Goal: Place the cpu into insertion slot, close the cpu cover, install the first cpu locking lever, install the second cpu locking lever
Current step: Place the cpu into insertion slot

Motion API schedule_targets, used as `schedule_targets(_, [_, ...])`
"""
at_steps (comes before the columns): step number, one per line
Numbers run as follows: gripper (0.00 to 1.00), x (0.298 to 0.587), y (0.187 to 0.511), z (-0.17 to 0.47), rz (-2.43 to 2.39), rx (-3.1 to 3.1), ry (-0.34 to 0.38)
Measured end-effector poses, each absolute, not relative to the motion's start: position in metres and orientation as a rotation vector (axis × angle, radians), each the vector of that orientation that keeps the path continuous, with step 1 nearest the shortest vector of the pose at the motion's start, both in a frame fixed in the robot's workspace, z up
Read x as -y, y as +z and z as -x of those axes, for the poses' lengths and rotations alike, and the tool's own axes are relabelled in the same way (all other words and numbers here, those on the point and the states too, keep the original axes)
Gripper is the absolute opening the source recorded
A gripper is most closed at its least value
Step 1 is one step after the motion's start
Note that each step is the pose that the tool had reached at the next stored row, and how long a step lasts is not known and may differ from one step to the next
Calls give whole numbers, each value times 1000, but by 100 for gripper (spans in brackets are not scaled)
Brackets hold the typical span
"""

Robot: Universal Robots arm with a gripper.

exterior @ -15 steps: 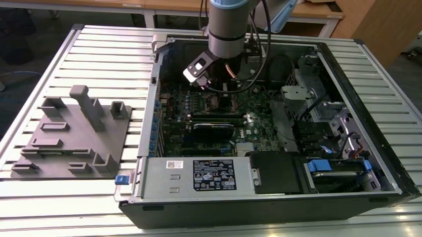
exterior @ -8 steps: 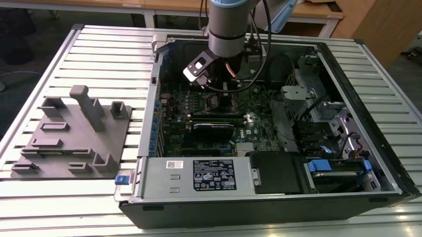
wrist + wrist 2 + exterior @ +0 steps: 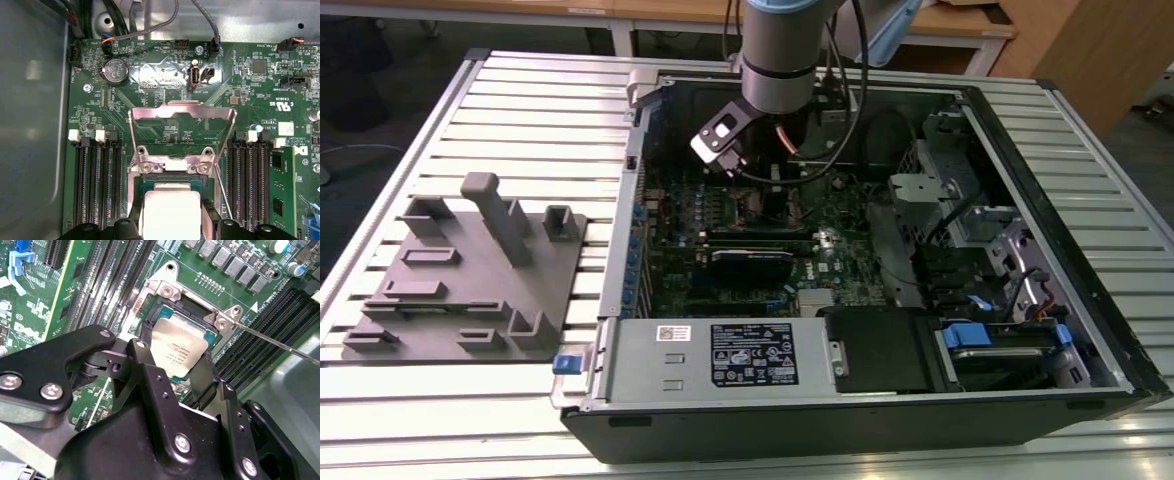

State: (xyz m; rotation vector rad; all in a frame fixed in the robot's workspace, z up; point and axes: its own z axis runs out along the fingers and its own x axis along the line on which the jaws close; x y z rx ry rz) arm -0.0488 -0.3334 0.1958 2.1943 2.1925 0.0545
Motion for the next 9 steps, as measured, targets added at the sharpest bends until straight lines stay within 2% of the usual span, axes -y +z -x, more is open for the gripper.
schedule_targets(9, [54,332,195,49,-2194,-2193,54])
